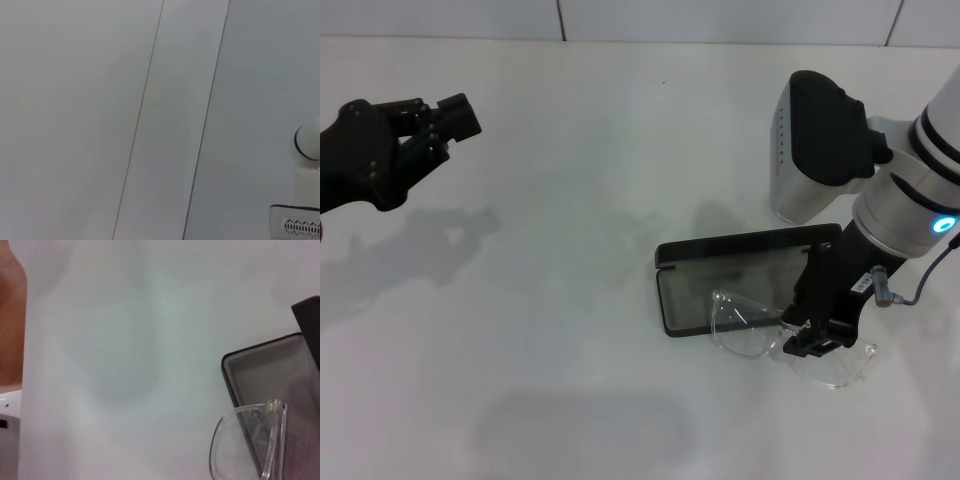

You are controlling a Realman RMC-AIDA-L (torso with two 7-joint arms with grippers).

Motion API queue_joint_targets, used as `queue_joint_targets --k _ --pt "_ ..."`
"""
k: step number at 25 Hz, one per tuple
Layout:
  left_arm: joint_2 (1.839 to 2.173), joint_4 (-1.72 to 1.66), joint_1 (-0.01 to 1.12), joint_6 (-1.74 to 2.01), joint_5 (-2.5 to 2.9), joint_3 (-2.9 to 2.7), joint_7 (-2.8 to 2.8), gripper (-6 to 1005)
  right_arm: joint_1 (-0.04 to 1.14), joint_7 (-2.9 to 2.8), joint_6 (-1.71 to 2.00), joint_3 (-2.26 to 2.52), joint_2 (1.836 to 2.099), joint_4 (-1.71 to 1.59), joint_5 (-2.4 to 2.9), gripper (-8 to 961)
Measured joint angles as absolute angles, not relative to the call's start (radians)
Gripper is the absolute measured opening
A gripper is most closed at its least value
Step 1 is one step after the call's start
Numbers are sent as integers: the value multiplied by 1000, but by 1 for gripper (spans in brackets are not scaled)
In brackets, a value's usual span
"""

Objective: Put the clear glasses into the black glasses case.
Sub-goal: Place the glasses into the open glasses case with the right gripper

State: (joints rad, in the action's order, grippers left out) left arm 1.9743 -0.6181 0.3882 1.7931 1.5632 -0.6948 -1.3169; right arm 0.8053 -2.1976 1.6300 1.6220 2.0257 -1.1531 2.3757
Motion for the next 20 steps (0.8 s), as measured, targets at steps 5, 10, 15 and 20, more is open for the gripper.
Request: queue_joint_targets --k 5,10,15,20 --pt "1974 -618 387 1793 1563 -695 -1316 115 807 -2189 1630 1623 2026 -1136 2356 308" --pt "1974 -618 384 1793 1563 -695 -1315 115 811 -2178 1630 1624 2026 -1123 2351 279" --pt "1974 -618 383 1793 1563 -695 -1315 115 811 -2178 1630 1625 2026 -1122 2352 145" --pt "1975 -618 383 1793 1563 -695 -1315 115 811 -2177 1632 1625 2026 -1126 2357 76"
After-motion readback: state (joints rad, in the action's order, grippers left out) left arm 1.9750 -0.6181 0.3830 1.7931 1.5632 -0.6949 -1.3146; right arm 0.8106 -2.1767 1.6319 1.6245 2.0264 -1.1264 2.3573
